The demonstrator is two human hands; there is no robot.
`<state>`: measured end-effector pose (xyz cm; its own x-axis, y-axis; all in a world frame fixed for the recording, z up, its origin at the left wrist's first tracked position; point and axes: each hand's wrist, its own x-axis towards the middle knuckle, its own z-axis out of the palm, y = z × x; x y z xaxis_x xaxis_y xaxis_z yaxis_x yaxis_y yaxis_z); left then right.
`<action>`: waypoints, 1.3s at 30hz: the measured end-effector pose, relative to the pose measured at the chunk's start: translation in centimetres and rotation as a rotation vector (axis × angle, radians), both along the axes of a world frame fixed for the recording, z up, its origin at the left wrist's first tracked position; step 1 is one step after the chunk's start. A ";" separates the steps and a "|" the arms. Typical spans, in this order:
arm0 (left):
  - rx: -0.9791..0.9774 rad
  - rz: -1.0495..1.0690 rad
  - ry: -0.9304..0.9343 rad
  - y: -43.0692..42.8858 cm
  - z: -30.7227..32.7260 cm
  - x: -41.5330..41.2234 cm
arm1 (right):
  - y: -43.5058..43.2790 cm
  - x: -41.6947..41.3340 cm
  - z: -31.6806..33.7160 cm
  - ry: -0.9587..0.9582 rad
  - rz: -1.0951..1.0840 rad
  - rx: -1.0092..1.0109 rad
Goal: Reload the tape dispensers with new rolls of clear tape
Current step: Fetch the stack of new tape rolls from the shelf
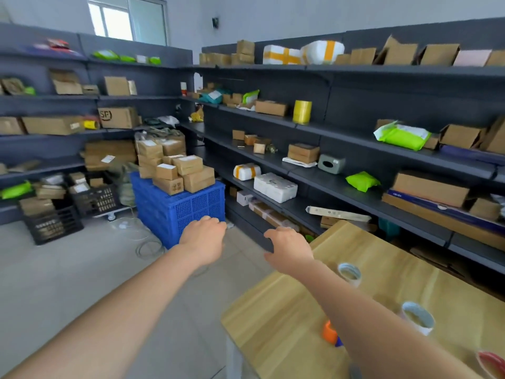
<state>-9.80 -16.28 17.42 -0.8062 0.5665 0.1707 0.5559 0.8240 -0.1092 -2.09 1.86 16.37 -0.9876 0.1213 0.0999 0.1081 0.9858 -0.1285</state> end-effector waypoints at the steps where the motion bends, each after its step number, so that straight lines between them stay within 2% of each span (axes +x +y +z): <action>1: 0.010 -0.004 0.013 -1.0 0.4 -1.3 | -0.8 -1.3 0.2 0.013 -0.005 0.002; 9: 0.034 -0.002 0.034 -7.8 1.9 -11.0 | -6.1 -10.8 2.0 0.016 -0.054 0.018; 16: 0.060 -0.003 0.026 -10.2 2.4 -19.9 | -8.0 -19.8 3.0 0.005 -0.056 0.074; 28: 0.104 -0.080 0.047 -7.9 4.2 -39.2 | -4.8 -38.6 5.1 0.087 -0.128 0.039; 39: 0.110 -0.182 -0.033 -1.9 4.8 -54.7 | 1.0 -50.7 6.3 0.052 -0.275 0.111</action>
